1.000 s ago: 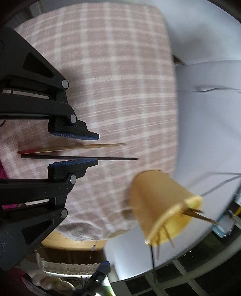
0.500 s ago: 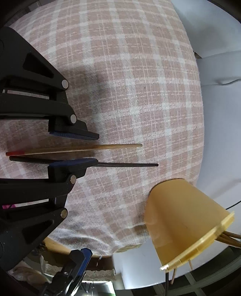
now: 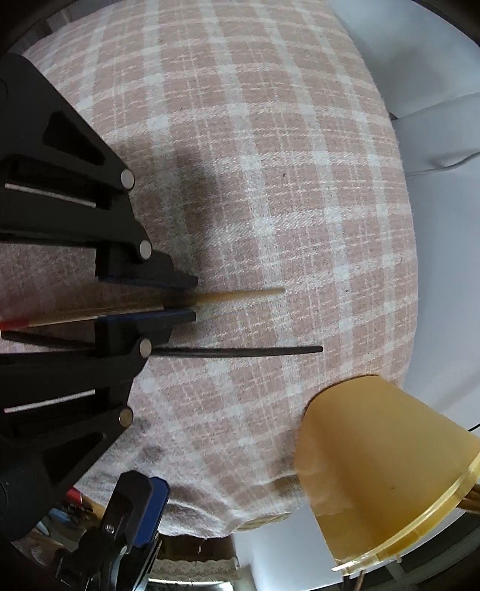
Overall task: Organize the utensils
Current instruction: 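Close the left tool on the wooden chopstick while the right closes on the dark chopstick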
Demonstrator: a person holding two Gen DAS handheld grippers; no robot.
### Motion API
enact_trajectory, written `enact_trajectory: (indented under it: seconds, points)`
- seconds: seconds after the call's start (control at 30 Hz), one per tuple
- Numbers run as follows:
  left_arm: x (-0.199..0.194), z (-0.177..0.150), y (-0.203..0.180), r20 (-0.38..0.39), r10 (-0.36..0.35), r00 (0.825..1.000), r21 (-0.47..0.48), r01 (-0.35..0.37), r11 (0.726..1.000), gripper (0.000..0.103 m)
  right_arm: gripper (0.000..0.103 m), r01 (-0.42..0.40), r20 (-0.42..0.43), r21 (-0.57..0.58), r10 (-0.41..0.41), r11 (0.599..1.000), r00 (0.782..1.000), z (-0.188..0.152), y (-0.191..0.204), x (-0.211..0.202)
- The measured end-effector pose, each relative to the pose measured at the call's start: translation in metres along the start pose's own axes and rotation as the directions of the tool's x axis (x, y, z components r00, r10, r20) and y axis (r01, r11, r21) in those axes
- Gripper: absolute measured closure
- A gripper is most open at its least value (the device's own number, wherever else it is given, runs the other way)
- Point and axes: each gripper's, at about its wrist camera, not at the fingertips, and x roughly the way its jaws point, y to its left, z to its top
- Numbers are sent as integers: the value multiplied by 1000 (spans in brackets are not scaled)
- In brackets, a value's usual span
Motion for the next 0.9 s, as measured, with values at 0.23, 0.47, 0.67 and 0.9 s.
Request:
enact_trajectory:
  seconds: [0.23, 0.47, 0.67, 0.9]
  points:
    - [3, -4, 19, 9, 6, 1000, -7, -6, 1000, 97, 72, 18, -28, -15, -18, 1000, 999, 3, 9, 21]
    - [1, -17, 41, 18, 24, 1000, -21, -23, 1000, 97, 75, 63, -42, -78, -67, 995, 997, 15, 29, 44]
    - [-1, -30, 70, 21, 23, 1000, -66, -22, 998, 97, 77, 104, -39, -111, -109, 988, 993, 28, 42, 61]
    - [-2, -32, 104, 1, -22, 1000, -137, 22, 990, 95, 79, 145, -24, -151, -151, 978, 988, 37, 55, 74]
